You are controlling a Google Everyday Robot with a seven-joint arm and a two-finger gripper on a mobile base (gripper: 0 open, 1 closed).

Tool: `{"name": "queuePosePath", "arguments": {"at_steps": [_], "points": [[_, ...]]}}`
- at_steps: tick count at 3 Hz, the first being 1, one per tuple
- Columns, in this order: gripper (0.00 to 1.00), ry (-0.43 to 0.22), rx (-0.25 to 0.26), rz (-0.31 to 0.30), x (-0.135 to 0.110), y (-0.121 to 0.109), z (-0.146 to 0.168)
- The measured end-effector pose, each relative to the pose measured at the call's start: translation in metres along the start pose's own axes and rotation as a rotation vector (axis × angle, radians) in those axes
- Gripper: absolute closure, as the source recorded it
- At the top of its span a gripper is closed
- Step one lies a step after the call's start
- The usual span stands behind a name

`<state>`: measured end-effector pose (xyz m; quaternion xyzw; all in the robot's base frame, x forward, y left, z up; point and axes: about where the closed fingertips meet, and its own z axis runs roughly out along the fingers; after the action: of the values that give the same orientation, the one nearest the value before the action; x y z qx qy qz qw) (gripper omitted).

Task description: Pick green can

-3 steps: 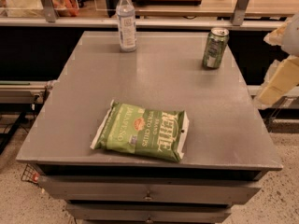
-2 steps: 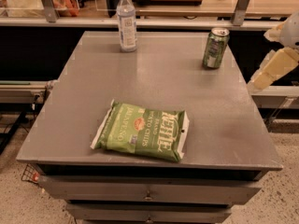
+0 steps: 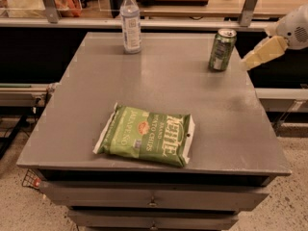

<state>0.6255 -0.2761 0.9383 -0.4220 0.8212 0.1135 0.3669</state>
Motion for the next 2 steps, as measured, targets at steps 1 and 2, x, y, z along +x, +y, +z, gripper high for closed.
{"name": "queuePosePath", "arguments": {"at_steps": [1,2], "points": [[0.00,-0.111,-0.001,0.059,-0.017,-0.025,0.029],[0.00,-0.198,-0.008,0.106,-0.029,-0.039,0.060]]}}
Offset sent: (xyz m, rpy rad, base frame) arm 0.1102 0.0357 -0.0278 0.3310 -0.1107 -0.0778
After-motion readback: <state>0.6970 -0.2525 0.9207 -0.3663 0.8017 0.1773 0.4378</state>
